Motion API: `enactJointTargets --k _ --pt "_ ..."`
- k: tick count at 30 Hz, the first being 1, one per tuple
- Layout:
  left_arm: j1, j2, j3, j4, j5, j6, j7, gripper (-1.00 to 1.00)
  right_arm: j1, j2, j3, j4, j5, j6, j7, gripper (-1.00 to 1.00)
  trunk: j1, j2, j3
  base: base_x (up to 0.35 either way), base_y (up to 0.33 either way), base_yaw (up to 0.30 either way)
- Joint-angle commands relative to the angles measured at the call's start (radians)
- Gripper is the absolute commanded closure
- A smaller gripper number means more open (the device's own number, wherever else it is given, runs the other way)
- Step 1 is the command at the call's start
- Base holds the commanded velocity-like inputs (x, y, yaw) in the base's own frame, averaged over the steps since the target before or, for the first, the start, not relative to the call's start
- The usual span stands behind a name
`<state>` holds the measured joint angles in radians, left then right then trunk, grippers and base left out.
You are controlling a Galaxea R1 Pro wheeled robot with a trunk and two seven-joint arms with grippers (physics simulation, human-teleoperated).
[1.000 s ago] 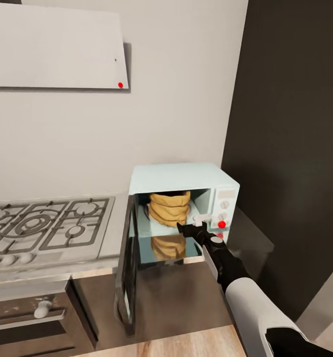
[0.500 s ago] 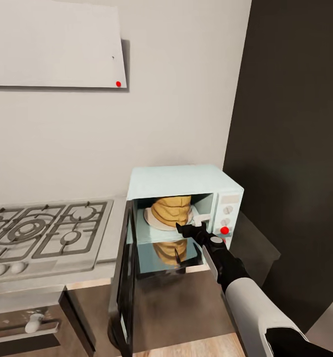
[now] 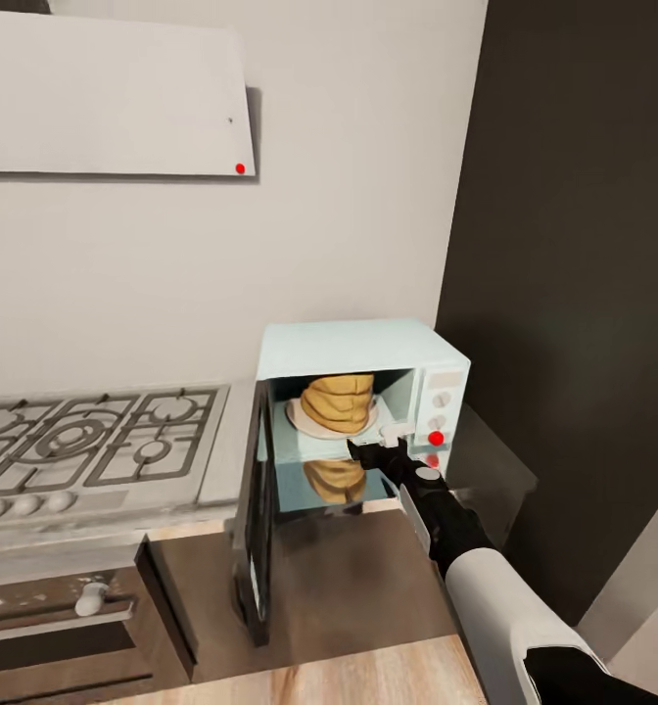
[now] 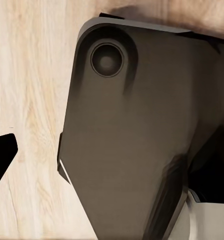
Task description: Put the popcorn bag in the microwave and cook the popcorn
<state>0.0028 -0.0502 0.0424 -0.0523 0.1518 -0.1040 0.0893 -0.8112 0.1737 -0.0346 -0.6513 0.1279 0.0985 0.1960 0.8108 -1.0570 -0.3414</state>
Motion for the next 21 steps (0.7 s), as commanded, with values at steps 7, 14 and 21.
enactJointTargets --k 7,14,21 --pt "0.0 0.0 0.004 -0.001 0.005 -0.003 0.001 -1.0 0.0 0.001 -0.004 -0.035 0.013 0.014 0.006 -1.0 -0.001 -0.001 -0.001 -0.345 0.0 0.0" --pt "0.0 0.001 0.004 -0.001 0.005 -0.003 0.0 -1.0 0.0 0.001 -0.008 -0.272 0.012 0.419 0.006 -1.0 -0.001 -0.001 -0.001 -0.345 0.0 0.0" --pt "0.0 0.0 0.004 -0.001 0.005 -0.003 0.0 -1.0 0.131 -0.139 -0.006 -0.565 0.021 0.787 0.006 -1.0 -0.001 -0.001 -0.001 -0.332 0.0 0.0"
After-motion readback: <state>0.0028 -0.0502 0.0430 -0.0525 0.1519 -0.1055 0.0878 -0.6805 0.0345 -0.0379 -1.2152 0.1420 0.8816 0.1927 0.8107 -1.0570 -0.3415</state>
